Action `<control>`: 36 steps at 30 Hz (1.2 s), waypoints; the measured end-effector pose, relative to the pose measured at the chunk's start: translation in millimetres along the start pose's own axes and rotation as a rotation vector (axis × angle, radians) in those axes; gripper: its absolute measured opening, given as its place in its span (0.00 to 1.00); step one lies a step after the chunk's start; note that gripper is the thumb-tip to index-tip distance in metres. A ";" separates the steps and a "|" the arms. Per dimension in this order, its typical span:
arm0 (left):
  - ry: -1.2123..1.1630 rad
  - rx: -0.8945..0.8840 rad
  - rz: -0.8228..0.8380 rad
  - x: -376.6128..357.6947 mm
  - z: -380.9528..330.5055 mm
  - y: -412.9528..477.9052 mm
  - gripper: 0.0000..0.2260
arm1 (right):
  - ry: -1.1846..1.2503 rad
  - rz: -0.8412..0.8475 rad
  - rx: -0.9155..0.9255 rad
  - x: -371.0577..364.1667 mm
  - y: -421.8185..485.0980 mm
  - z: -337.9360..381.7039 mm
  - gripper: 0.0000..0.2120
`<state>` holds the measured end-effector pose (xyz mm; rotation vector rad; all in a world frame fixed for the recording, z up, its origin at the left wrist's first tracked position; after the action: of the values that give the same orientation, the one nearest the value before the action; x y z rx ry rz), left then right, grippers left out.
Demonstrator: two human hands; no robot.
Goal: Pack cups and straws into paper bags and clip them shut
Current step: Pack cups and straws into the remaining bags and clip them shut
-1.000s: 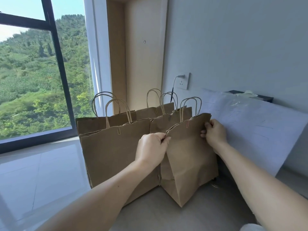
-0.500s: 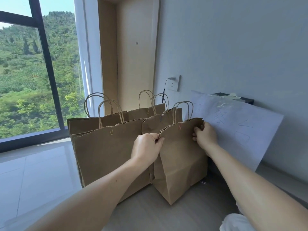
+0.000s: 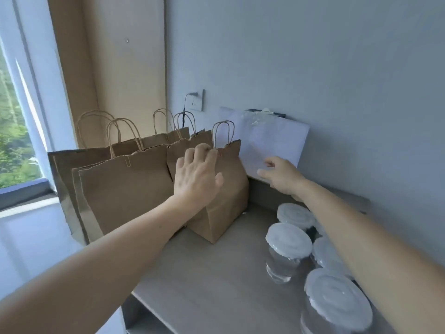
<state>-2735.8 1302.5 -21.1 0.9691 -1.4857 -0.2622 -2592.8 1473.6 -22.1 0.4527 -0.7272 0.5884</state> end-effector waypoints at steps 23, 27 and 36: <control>-0.273 -0.406 0.671 -14.9 -413.6 -121.9 0.26 | -0.297 -0.174 -0.382 244.1 -368.0 -208.9 0.26; -0.316 -0.476 0.747 -29.6 -500.5 -170.4 0.27 | -0.282 -0.183 -0.470 281.0 -432.3 -266.7 0.26; -0.337 -0.649 0.940 -87.9 -631.2 -252.7 0.27 | -0.177 -0.197 -0.687 315.4 -530.0 -386.1 0.26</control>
<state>-2074.7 1446.4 -131.6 -0.3393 -1.8292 -0.1928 -1879.1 1403.9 -145.8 -0.0666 -0.9859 0.0906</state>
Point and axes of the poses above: each hand's wrist, its own y-axis towards the middle knuckle, its own x-axis out of the back of the hand, z = x × y, the point moved 5 cm from there along y, towards the middle knuckle
